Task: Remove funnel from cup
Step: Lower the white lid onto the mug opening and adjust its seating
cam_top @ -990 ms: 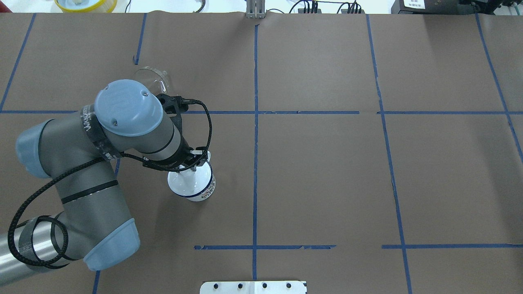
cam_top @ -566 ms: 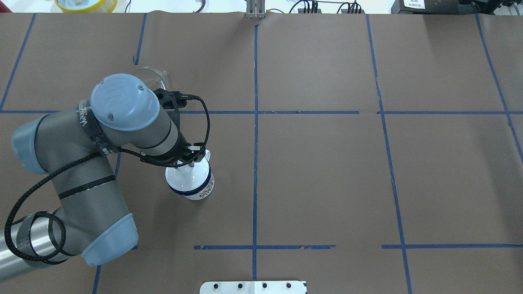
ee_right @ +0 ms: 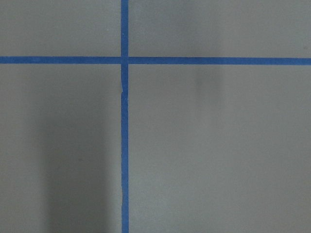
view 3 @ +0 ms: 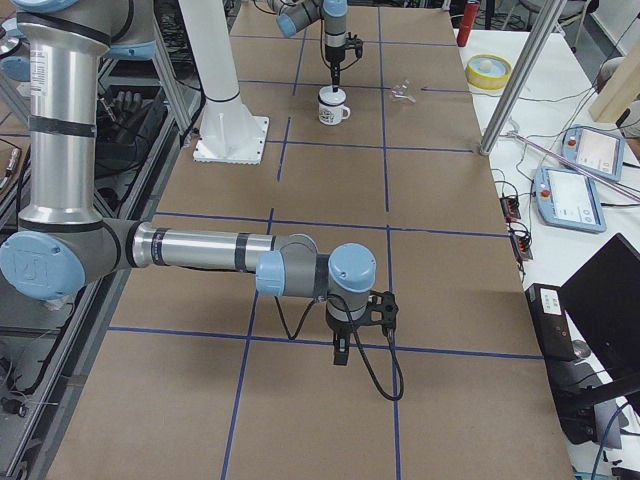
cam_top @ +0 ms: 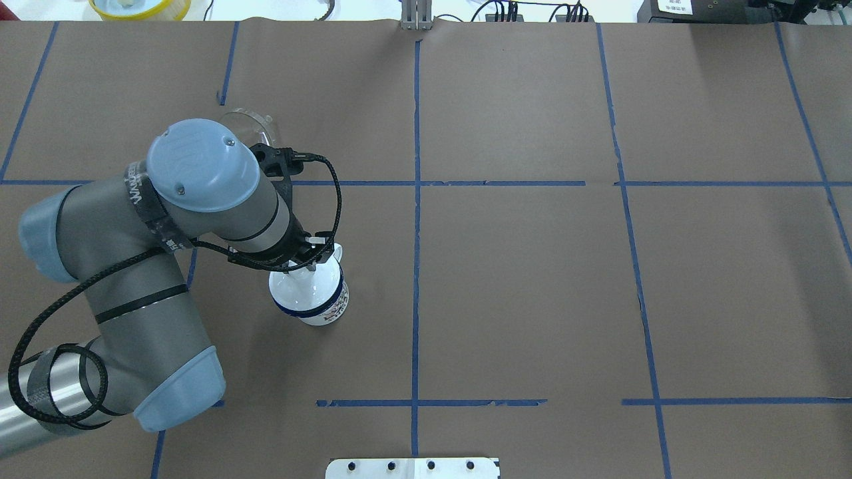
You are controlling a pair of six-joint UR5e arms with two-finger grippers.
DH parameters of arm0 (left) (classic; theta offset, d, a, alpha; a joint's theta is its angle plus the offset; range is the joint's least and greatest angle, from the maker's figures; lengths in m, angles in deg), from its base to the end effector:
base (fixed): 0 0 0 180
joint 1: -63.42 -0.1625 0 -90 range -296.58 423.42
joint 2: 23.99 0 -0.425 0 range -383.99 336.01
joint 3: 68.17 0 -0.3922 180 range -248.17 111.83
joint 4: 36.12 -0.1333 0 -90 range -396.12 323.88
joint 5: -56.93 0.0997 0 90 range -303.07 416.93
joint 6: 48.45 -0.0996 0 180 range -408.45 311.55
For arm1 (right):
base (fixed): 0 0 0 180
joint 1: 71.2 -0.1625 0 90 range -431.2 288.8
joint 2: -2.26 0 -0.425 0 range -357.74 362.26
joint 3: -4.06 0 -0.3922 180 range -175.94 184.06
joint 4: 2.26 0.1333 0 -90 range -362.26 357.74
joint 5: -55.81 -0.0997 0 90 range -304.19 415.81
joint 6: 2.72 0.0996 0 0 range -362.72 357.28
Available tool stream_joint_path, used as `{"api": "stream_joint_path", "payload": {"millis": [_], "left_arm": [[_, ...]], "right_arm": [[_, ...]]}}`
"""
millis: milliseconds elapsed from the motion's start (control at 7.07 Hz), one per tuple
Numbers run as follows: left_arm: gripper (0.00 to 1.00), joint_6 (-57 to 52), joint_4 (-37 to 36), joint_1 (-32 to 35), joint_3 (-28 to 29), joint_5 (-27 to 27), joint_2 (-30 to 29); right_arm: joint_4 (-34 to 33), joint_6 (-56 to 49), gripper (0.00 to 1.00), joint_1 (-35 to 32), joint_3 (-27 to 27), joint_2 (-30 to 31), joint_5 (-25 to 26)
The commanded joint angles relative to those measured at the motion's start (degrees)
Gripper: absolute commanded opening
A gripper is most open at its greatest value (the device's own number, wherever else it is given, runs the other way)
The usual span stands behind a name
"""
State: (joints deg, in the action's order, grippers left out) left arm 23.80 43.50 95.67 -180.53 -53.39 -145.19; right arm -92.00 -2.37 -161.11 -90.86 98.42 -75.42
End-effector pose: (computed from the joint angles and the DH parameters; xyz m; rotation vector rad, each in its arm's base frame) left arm 0.4461 -0.3982 0.2104 0.0091 0.8182 -0.1052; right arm 0.0670 -0.4450 0.6701 -0.0191 -0.7195 0.0105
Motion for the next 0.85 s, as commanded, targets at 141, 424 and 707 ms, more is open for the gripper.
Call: {"api": "stream_joint_path", "payload": {"millis": [141, 424, 707], "left_arm": [[0.86, 0.0, 0.0, 0.0, 0.03, -0.07, 0.09], [1.0, 0.17, 0.0, 0.0, 0.03, -0.15, 0.0], [1.0, 0.18, 0.0, 0.0, 0.03, -0.15, 0.0]], "right_arm": [[0.0, 0.0, 1.0, 0.0, 0.0, 0.0, 0.0], [0.0, 0.0, 1.0, 0.0, 0.0, 0.0, 0.0], [0.0, 0.0, 1.0, 0.0, 0.0, 0.0, 0.0]]}}
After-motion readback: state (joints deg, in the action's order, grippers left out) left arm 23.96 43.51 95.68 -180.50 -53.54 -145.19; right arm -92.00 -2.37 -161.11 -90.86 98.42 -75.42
